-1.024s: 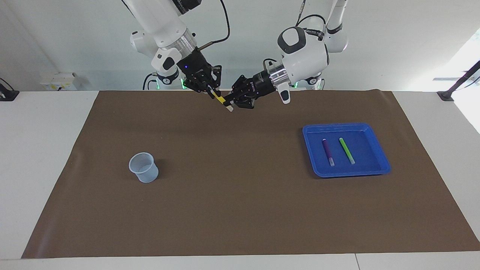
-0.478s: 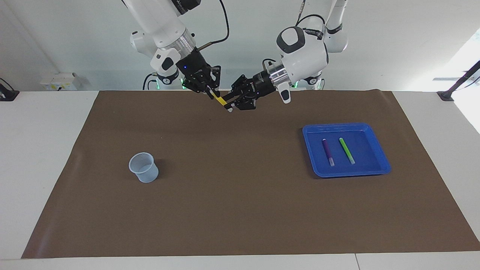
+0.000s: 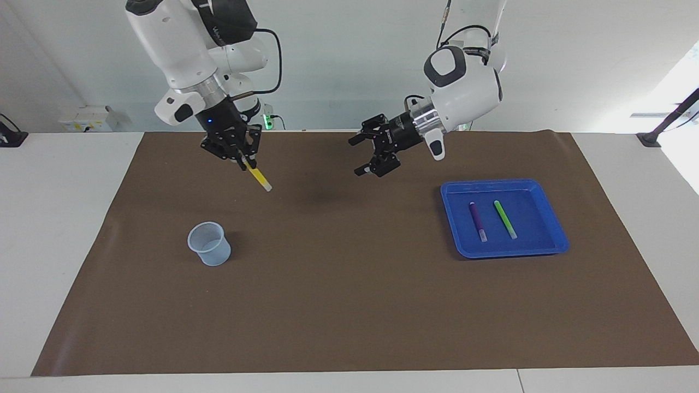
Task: Transfer and insert pens with both arms
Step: 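Carry the yellow pen to the white cup with the right gripper, then drop the yellow pen into the cup while the left gripper reaches the green pen, then grasp and lift the green pen with the left gripper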
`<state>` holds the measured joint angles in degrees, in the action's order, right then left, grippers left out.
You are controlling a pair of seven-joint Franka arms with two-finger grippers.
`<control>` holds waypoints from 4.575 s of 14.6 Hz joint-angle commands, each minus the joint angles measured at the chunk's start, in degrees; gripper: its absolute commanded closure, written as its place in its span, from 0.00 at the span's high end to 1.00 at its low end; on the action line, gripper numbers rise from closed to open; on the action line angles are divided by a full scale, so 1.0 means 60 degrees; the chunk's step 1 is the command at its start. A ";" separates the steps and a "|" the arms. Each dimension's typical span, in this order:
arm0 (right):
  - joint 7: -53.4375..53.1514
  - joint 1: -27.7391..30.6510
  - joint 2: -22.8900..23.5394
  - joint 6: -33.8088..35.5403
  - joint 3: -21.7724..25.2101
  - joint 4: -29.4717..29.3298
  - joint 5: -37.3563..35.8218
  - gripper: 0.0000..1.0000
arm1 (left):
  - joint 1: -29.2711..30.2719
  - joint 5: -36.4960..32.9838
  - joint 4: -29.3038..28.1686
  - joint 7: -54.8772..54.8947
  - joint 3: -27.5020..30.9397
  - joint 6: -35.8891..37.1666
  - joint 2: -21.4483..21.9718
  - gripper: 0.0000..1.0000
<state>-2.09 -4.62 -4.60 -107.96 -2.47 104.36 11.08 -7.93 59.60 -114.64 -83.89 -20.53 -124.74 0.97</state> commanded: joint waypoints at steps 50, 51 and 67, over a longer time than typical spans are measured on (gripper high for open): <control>0.0337 0.1605 0.0901 0.1671 -0.0218 -0.1529 -0.1539 1.00 | 0.4705 -1.1135 -0.0507 1.3293 0.0023 -0.0085 -0.2871 0.00; 0.0059 0.1605 0.0682 0.1951 -0.0219 -0.1530 -0.1539 1.00 | 0.4705 -1.1135 -0.0391 1.3293 0.0023 -0.0012 -0.2885 0.00; -0.0018 0.1004 0.0665 0.3111 -0.0189 -0.2365 -0.1920 1.00 | 0.3124 -0.6848 0.4765 0.7619 -0.0080 0.5013 -0.2798 0.00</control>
<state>-1.09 1.69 -1.45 -90.19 -3.88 91.58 0.69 12.30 14.04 -89.07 -29.29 -21.24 -97.12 -15.49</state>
